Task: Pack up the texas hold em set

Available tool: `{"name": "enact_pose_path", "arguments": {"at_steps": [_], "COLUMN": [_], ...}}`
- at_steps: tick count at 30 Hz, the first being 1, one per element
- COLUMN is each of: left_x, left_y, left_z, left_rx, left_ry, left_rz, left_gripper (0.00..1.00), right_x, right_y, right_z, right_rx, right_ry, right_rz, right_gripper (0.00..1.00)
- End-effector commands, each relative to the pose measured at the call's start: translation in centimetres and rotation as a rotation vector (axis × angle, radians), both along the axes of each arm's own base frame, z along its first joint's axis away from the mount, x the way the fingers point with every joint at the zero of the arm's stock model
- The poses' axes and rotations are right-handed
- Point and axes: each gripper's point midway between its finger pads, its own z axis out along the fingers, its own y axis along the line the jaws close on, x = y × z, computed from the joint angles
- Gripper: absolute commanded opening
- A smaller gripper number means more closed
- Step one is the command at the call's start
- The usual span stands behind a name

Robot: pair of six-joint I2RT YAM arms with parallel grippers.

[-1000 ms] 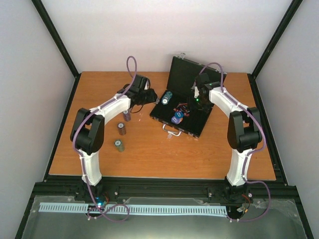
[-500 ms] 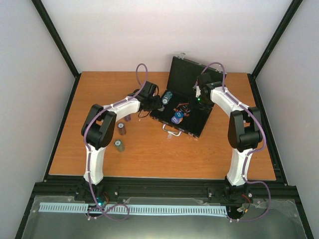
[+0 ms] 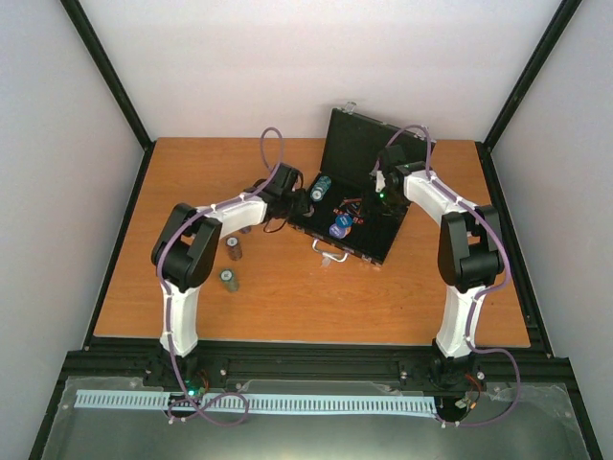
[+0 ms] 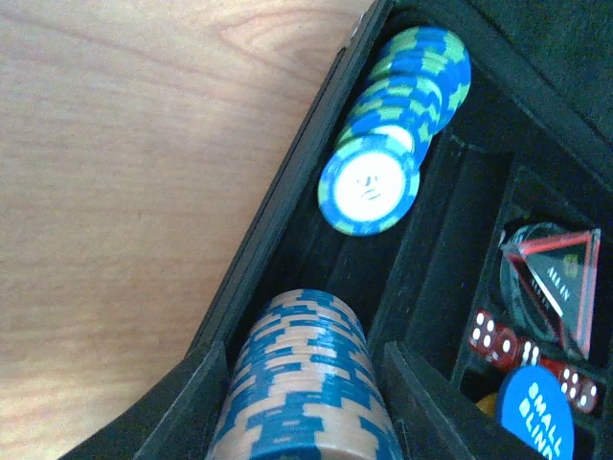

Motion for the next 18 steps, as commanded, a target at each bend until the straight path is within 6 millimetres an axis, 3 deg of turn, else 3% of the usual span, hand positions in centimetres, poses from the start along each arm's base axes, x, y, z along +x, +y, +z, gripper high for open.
{"name": "enact_pose_path", "arguments": {"at_steps": [1,6,10,18], "left_x": [-1.9,-3.8,-4.6,-5.7], "left_y": [1.5,1.7,0.9,0.1], "left_z": [0.5,0.0,-0.8,-1.8], "left_rx": [0.065,0.065,0.048,0.038], "left_ry": [-0.008,0.021,0.054,0.100], "left_rz": [-0.026,-0.082,-0.136,-0.225], "left_gripper": [0.06,0.37,0.51,0.99], "right_x": [0.5,0.6,0.5,0.2], "right_y": [0.0,0.0,-0.1,-0.3], "right_z": [-0.2,0.0,0.0,0.1], "right_rx": [0.018,0.016,0.013,0.006], "right_ry": [-0.010,-0.019,-0.018,-0.026], "right_rz": [-0.006,-0.005,-0.002,-0.002], "right_gripper": [0.64,0.64,0.64,0.64]}}
